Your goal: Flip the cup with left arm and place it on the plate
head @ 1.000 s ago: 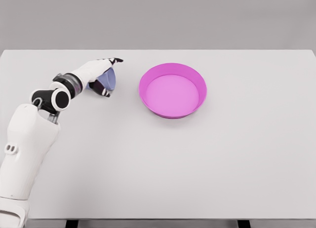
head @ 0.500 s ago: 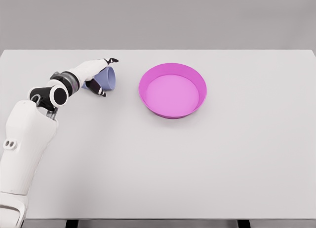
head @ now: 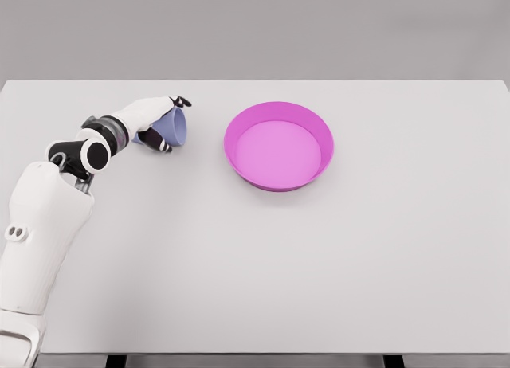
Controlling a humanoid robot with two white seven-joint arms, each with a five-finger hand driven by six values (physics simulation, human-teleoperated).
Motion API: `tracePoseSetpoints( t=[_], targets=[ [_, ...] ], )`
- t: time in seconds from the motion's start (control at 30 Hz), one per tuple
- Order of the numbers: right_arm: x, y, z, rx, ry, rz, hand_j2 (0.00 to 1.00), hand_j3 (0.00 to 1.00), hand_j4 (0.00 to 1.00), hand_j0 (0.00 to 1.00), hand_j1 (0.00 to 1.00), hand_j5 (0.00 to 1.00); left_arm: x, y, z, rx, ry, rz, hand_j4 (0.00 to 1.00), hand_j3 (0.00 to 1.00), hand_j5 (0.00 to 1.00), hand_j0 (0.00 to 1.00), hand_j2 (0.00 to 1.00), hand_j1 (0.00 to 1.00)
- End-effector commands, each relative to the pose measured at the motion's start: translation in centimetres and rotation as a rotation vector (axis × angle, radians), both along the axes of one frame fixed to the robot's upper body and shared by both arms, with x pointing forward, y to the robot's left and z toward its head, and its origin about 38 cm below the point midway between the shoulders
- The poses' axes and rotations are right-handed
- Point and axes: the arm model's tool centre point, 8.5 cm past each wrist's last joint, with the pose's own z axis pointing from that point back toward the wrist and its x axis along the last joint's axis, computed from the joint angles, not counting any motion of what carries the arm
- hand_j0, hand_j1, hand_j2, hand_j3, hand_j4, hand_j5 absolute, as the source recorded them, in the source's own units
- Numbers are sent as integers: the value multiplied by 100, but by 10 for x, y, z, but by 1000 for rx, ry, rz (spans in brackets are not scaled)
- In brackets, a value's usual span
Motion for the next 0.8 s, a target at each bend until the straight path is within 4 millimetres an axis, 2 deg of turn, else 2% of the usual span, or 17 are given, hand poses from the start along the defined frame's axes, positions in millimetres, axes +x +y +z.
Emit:
tracePoseSetpoints(
  t=[0.0, 0.3, 0.37, 0.5, 0.67, 0.77],
  targets=[
    [0, 0, 0, 0, 0, 0, 100, 100, 100, 100, 100, 100, 0, 0, 0, 5, -2, 0, 80, 80, 80, 80, 80, 80],
    [0, 0, 0, 0, 0, 0, 100, 100, 100, 100, 100, 100, 0, 3, -1, 62, -11, 19, 79, 79, 79, 79, 79, 79],
    [0, 0, 0, 0, 0, 0, 100, 100, 100, 100, 100, 100, 0, 3, -1, 58, -11, 16, 74, 74, 74, 74, 74, 74],
    [0, 0, 0, 0, 0, 0, 100, 100, 100, 100, 100, 100, -1, 0, 1, 51, -18, 1, 73, 73, 73, 73, 73, 73],
    [0, 0, 0, 0, 0, 0, 100, 100, 100, 100, 100, 100, 0, -5, 7, -11, -20, -22, 73, 73, 73, 73, 73, 73],
    [0, 0, 0, 0, 0, 1, 100, 100, 100, 100, 100, 100, 2, -7, 18, -54, -44, -59, 73, 73, 73, 73, 73, 73]
  ],
)
